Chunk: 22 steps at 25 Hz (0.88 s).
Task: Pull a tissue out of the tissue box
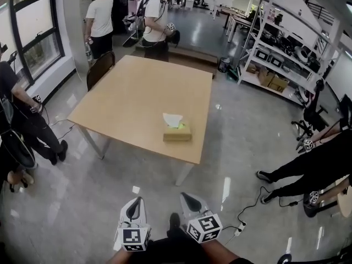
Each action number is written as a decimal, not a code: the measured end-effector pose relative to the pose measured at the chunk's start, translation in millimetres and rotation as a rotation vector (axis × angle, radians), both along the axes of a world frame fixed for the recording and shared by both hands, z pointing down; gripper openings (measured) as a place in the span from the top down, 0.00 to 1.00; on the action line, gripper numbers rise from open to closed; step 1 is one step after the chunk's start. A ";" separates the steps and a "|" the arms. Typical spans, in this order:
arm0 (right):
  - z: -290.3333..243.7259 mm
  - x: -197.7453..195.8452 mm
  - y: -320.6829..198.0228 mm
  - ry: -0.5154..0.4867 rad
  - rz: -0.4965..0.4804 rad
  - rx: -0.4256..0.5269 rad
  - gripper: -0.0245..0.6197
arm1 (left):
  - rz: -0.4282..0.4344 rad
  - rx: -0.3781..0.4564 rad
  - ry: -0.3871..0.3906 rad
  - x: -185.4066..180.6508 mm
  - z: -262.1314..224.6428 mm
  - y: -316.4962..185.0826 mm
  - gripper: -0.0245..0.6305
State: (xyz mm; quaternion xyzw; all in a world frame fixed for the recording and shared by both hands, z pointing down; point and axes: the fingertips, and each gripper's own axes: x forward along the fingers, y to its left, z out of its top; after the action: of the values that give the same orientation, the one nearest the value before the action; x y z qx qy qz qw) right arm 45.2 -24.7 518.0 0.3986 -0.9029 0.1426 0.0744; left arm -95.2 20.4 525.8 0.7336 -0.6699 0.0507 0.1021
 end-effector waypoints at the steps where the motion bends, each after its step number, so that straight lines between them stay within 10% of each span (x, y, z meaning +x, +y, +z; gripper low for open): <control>1: 0.4 1.1 -11.1 0.000 -0.010 -0.002 0.97 | -0.003 0.002 -0.004 2.1 -0.7 -9.8 0.93; 22: -5.7 20.7 -143.4 -0.006 -0.116 0.015 0.90 | -0.056 0.001 -0.085 34.2 -16.4 -126.1 0.91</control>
State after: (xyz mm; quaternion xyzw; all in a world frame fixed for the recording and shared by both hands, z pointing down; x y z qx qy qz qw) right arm 65.9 -168.1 512.3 0.3458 -0.9258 0.1324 0.0767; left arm -61.0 -105.7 509.5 0.7118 -0.6939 0.0787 0.0745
